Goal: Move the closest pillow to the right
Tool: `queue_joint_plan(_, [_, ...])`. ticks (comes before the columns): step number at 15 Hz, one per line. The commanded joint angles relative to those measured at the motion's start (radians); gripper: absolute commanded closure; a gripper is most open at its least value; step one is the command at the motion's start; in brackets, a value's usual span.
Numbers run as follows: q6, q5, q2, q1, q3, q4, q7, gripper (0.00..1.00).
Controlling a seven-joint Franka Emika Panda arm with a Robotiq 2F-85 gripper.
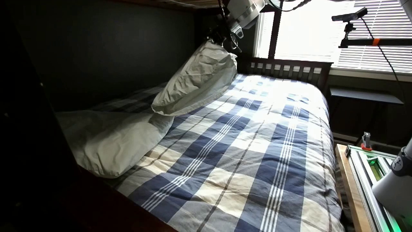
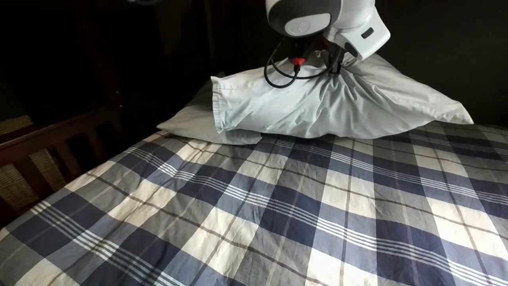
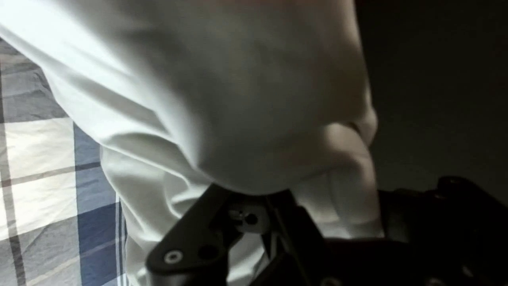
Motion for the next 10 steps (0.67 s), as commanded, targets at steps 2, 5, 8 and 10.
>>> queue_joint_plan(2, [0.082, 0.046, 0.192, -0.080, 0.025, 0.276, 0.141, 1.00])
queue_joint_plan(5, [0.109, 0.032, 0.280, -0.114, 0.019, 0.397, 0.266, 1.00])
queue_joint_plan(8, [0.144, 0.021, 0.362, -0.141, 0.009, 0.511, 0.384, 1.00])
queue_joint_plan(10, [0.178, 0.012, 0.416, -0.155, -0.004, 0.584, 0.470, 1.00])
